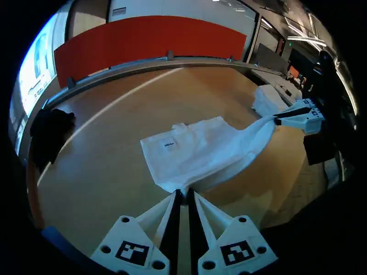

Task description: Fold towel

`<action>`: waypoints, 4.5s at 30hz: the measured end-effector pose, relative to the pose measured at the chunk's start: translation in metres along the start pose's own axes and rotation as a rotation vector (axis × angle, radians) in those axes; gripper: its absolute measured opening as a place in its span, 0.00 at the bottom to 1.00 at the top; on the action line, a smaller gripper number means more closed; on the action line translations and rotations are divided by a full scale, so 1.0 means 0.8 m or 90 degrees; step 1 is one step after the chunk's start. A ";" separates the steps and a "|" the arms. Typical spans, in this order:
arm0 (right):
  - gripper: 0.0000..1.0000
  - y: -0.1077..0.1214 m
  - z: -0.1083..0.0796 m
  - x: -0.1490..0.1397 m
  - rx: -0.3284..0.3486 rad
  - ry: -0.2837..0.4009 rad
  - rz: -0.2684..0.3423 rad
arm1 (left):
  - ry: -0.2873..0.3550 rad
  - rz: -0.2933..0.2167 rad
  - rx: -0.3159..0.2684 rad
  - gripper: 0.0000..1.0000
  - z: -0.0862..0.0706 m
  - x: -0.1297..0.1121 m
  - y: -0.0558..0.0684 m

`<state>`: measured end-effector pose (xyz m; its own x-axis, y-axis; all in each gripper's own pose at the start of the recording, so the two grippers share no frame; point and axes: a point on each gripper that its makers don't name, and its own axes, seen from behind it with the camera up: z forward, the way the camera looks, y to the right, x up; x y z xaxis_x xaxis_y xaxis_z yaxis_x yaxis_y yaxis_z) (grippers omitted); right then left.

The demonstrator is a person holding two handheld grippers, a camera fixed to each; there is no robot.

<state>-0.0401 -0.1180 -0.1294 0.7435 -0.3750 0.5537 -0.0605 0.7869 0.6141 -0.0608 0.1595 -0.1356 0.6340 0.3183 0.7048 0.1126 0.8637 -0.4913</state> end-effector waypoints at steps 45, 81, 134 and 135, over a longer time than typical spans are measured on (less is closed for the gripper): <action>0.08 0.094 0.138 -0.028 -0.038 -0.089 0.043 | -0.027 0.002 0.044 0.14 0.164 0.039 -0.078; 0.67 0.156 0.178 -0.022 -0.134 -0.099 0.041 | -0.021 0.004 0.091 0.67 0.199 0.064 -0.125; 0.96 0.085 0.107 -0.079 -0.098 -0.091 0.033 | -0.014 -0.077 0.115 0.85 0.127 -0.021 -0.105; 0.96 0.085 0.108 -0.079 -0.095 -0.091 0.030 | -0.013 -0.077 0.116 0.85 0.125 -0.021 -0.106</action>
<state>-0.1488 -0.0832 -0.0745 0.6399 -0.3930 0.6603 0.0143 0.8652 0.5011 -0.1579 0.1203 -0.0547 0.6087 0.2143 0.7639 0.0450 0.9520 -0.3029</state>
